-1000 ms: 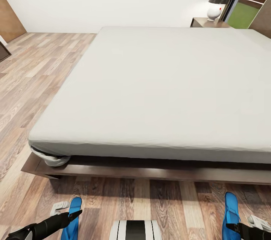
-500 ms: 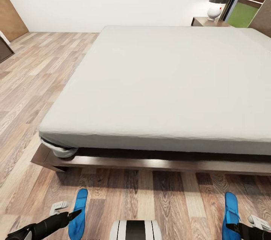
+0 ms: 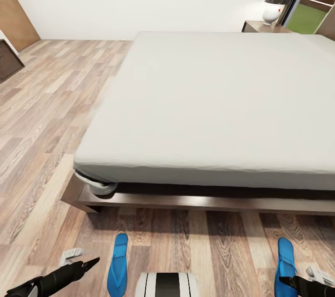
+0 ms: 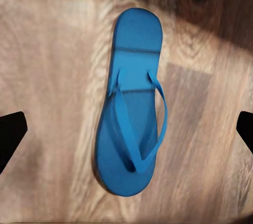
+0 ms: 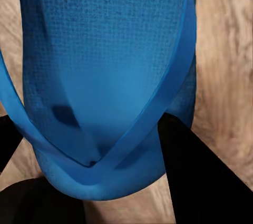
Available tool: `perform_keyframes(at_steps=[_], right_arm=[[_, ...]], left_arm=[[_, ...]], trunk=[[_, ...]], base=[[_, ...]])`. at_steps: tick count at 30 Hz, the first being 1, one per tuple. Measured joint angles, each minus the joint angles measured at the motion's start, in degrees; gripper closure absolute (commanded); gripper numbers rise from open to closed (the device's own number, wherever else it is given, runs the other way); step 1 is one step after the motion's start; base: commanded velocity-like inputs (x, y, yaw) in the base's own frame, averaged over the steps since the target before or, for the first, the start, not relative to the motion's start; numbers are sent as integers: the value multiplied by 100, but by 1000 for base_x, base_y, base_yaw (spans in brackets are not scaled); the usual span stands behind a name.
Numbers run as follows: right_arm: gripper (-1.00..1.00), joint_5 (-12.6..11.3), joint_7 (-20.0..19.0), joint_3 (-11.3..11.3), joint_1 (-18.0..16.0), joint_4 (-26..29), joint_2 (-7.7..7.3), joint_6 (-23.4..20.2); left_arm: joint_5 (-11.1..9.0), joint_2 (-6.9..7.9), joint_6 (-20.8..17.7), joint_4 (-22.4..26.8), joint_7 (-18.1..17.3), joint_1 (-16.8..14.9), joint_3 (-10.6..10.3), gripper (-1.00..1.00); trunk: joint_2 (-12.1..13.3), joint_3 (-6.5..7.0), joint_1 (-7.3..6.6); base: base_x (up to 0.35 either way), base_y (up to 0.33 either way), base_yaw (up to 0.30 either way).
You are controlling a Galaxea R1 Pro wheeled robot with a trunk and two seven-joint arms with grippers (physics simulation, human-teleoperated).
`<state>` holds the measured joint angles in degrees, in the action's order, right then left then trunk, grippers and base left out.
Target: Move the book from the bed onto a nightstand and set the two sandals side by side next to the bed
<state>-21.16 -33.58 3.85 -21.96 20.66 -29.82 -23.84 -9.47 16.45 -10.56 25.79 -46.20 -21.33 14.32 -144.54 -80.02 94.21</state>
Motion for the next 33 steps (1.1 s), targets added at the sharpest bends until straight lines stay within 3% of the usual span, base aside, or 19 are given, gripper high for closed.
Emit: perform_keyframes(at_steps=[4,5,6,8,10,11,13,16,24,29,33], right_arm=[[100,6,75,-14,1,0,2,4],[100,23,304,-24,2,3,22,7],[100,130,873,-56,3,26,115,11],[100,328,1495,-80,-2,151,202,6],[100,613,1855,-103,-3,290,281,0],[100,889,2006,-114,-2,353,354,-3],[100,1144,2080,-122,-2,375,458,2],[100,1328,2114,-126,-4,381,582,228],[100,1706,2128,-134,-9,422,626,443],[100,1777,2128,-143,-19,414,704,439],[100,2239,2142,-137,-20,412,816,439]], left_arm=[[3,-3,0,0,-4,0,0,-100],[6,-6,0,0,-2,0,-4,-100],[7,-8,0,0,-3,0,-7,-100],[8,-8,0,0,-6,0,-8,-100],[9,-9,0,0,-8,0,-8,-100],[9,-9,0,0,-8,0,-8,-100],[9,-9,0,0,-8,0,-5,-100],[14,-12,0,-1,-2,0,-6,-100],[18,-23,0,0,7,0,-15,-100],[18,-26,0,0,3,0,-17,-100],[18,-26,0,0,0,0,-17,-100]], trunk=[[0,0,0],[0,0,0],[0,0,0],[0,0,0],[0,0,0],[0,0,0],[0,0,0],[0,0,0],[0,0,0],[0,0,0],[0,0,0]], base=[[0,291,0],[0,291,0],[0,291,0],[0,291,0],[0,291,0],[0,291,0],[0,291,0],[0,291,0],[0,291,0],[0,291,0],[0,291,0]])
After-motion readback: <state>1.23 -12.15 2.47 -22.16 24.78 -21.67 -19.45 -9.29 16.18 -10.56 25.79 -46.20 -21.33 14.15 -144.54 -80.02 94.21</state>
